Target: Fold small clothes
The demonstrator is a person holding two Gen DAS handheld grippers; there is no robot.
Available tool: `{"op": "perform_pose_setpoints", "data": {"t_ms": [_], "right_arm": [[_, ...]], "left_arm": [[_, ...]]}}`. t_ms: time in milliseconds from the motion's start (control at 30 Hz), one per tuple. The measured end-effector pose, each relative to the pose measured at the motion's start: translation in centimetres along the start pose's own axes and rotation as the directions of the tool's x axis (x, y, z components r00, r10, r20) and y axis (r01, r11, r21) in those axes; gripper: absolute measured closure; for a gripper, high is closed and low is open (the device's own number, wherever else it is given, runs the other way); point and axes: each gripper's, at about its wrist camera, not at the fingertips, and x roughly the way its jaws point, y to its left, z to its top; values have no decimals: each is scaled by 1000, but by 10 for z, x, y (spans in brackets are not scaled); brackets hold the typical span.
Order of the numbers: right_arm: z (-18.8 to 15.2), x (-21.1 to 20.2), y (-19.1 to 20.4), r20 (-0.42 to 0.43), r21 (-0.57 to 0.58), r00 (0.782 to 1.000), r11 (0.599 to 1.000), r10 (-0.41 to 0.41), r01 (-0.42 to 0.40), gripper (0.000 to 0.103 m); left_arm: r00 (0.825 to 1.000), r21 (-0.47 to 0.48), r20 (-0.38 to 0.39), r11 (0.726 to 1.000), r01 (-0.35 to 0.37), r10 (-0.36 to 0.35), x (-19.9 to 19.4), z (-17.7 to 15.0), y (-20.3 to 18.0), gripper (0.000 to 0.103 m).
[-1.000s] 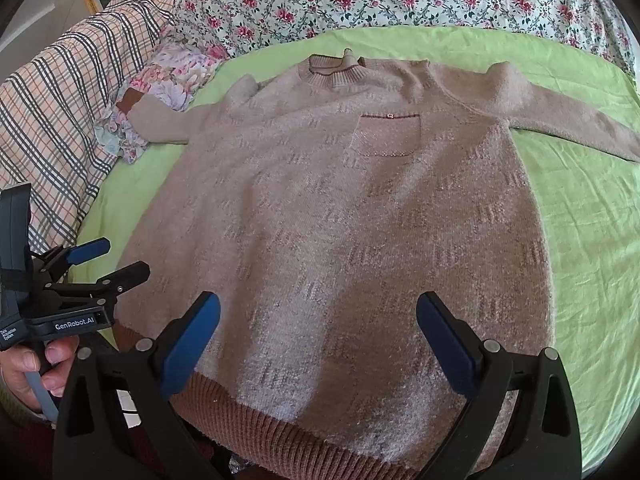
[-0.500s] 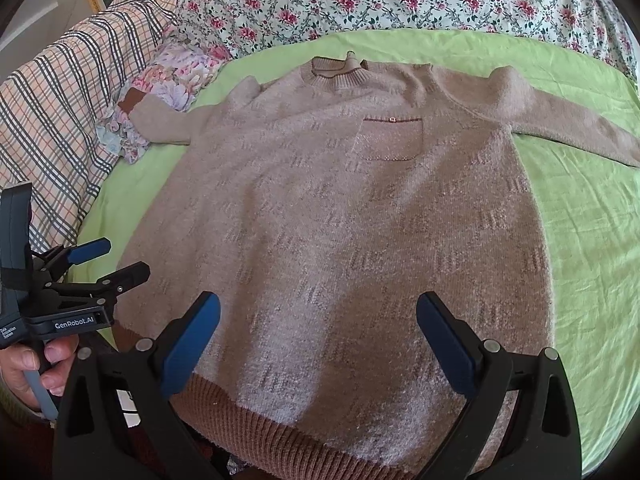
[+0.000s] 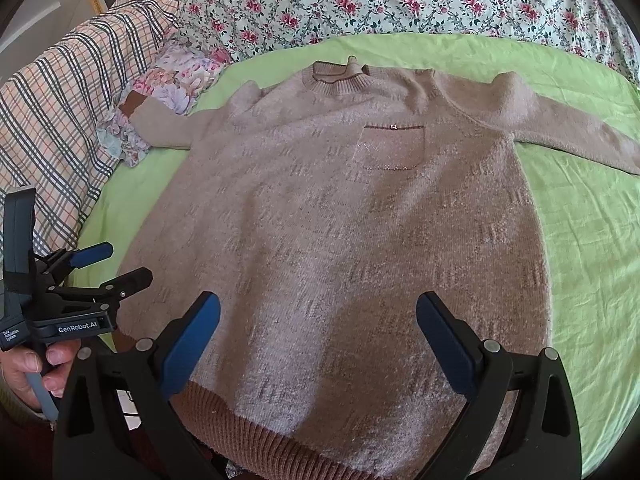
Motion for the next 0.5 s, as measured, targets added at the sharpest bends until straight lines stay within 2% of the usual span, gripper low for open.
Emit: {"op": "perform_pose_setpoints", "data": {"t_ms": [233,500], "right_arm": [[3,6,-6,-50,18,999,1000,-11,12,4],[7,3,-28,-54,62,998,997,-45,49,4]], "left_arm": [[1000,2,6,1000,-4,4,5,3,2,10],[1000,-6,-12,1000,4,-5,15,12,6,10]]}}
